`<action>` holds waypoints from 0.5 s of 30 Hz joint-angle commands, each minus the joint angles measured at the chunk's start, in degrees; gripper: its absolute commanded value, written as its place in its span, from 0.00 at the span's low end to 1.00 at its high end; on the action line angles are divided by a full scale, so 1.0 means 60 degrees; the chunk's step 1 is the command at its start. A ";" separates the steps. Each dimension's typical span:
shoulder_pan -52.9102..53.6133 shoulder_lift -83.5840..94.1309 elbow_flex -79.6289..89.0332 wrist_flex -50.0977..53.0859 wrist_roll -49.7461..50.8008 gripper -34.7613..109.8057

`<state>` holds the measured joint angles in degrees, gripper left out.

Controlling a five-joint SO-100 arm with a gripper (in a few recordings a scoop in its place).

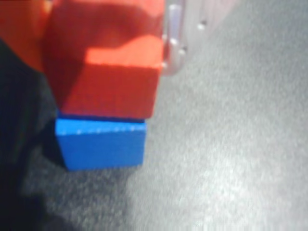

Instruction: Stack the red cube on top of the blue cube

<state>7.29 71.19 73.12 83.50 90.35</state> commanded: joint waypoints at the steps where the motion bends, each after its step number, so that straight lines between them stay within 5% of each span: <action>1: -0.0059 0.0044 -0.0439 -0.0132 -0.0059 0.24; 15: 0.0015 -0.0146 -0.0381 -0.0293 -0.0059 0.24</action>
<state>7.29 69.96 72.77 82.35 90.35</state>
